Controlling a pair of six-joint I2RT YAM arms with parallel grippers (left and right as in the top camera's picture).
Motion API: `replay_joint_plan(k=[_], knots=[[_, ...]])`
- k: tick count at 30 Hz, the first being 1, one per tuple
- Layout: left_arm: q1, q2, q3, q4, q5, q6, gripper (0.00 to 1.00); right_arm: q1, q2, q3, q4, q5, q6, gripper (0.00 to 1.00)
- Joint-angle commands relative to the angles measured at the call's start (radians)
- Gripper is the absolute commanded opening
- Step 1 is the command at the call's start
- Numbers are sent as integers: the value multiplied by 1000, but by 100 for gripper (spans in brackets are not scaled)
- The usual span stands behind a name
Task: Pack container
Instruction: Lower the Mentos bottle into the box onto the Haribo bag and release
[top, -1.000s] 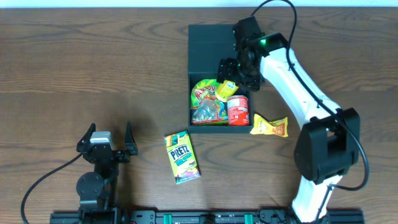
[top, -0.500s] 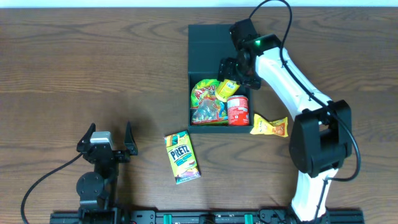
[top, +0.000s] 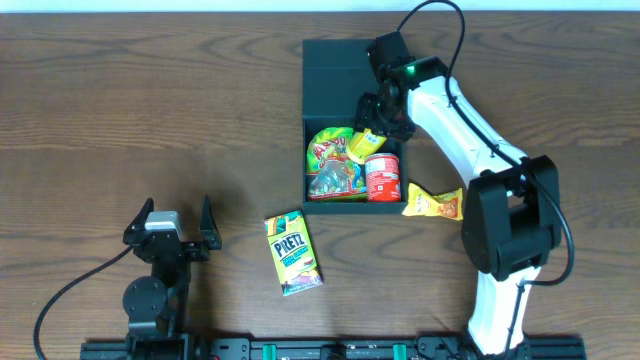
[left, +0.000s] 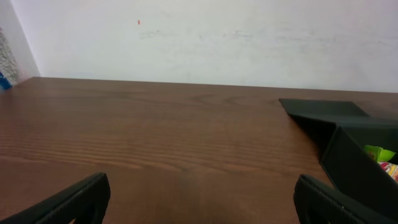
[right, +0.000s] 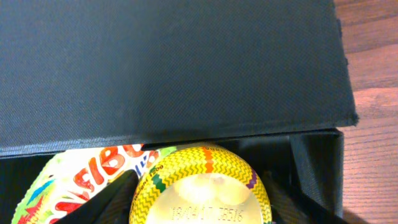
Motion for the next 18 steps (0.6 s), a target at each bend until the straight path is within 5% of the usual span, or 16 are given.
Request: replay_joint_plan(k=[1,5,18], knots=[[5,-6,-9,-56,0,-4,95,6,13,11,0,-42,-3,55],[5,-6,-9,-56,0,-4,95,6,12,11,-2,-70,-3,47],[5,-6,-9,-56,0,-4,95,-19,-105,11,-32,-96,-10,46]])
